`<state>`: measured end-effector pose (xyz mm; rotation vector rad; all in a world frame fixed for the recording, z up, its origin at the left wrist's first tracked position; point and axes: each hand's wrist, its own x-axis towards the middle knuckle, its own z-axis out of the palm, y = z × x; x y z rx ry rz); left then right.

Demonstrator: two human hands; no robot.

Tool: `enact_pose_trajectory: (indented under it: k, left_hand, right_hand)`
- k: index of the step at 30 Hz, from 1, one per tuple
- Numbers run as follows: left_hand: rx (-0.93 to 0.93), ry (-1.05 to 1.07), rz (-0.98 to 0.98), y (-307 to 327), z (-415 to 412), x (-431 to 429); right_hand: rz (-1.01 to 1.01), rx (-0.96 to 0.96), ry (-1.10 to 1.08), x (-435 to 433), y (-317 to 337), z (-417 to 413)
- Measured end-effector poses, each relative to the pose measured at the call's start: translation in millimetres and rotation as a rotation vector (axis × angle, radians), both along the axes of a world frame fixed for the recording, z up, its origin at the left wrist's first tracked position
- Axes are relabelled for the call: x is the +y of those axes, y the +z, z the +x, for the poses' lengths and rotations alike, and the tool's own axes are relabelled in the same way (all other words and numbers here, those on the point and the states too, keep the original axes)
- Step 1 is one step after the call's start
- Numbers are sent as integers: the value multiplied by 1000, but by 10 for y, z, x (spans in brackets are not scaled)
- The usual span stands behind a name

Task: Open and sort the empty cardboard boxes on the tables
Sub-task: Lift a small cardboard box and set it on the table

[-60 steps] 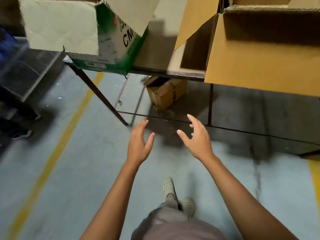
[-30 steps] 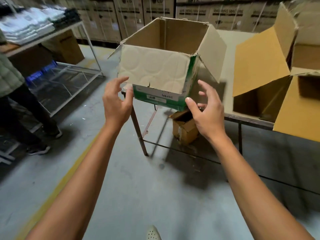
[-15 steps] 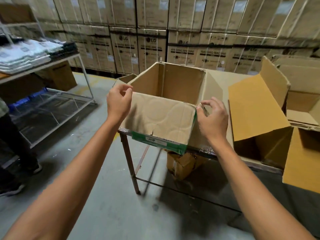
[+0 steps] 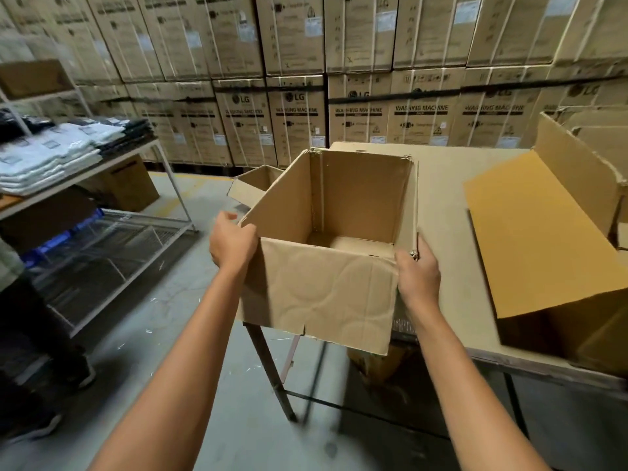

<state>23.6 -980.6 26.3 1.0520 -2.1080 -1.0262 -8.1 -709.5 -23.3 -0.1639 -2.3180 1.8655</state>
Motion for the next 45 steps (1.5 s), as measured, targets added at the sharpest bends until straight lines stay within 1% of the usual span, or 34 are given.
enact_pose_trajectory:
  k: [3, 7, 9, 13, 17, 19, 21, 22, 24, 26, 28, 30, 31, 33, 35, 37, 40, 42, 45]
  left_hand:
    - [56, 0, 45, -147, 79, -27]
    - [30, -62, 91, -301, 183, -103]
    - [7, -89, 176, -381, 236, -148]
    - [46, -148, 382, -436, 430, -121]
    - [27, -226, 578, -493, 713, -177]
    - [-4, -279, 654, -530, 868, -211]
    - [13, -321, 686, -557, 1024, -217]
    - [48, -331, 679, -578, 1104, -213]
    - [144, -335, 622, -622, 1237, -174]
    - [226, -334, 570, -580, 1347, -100]
    - [275, -333, 544, -497, 1443, -24]
    - [328, -358, 585, -414, 1524, 17]
    - [325, -380, 607, -396, 1536, 16]
    - [255, -453, 634, -355, 1581, 25]
    - [174, -545, 708, -338, 1633, 82]
    - [122, -592, 780, -205, 1781, 195]
    - [28, -638, 777, -107, 2027, 368]
    - [57, -601, 712, -115, 2220, 520]
    - [138, -508, 635, -146, 2585, 785]
  right_hand:
    - [-11, -2, 8, -24, -43, 8]
    - [24, -6, 18, 20, -54, 159]
    - [-10, -59, 6, 21, -105, 297]
    - [-157, -195, -27, 7, -192, 623]
    - [-166, -347, -102, 6, -195, 906]
    - [-219, -435, -174, -11, -208, 1116]
    - [-324, -463, -207, -61, -282, 1348]
    - [-360, -445, -225, -98, -347, 1453]
    - [-360, -340, -275, -151, -430, 1637]
    - [-325, -227, -318, -201, -347, 1825]
    - [-287, -158, -306, -169, -229, 1975]
    - [-213, -116, -315, -73, -154, 2086]
    - [-183, -96, -329, -15, -115, 2143]
    - [-158, -64, -349, 92, -50, 2262]
    - [-129, -49, -354, 183, 2, 2406]
    - [-104, -36, -338, 266, 39, 2558]
    - [-29, 14, -316, 413, 120, 2871]
    - [29, 36, -287, 540, 205, 3096]
    - [65, 99, -233, 787, 297, 3385]
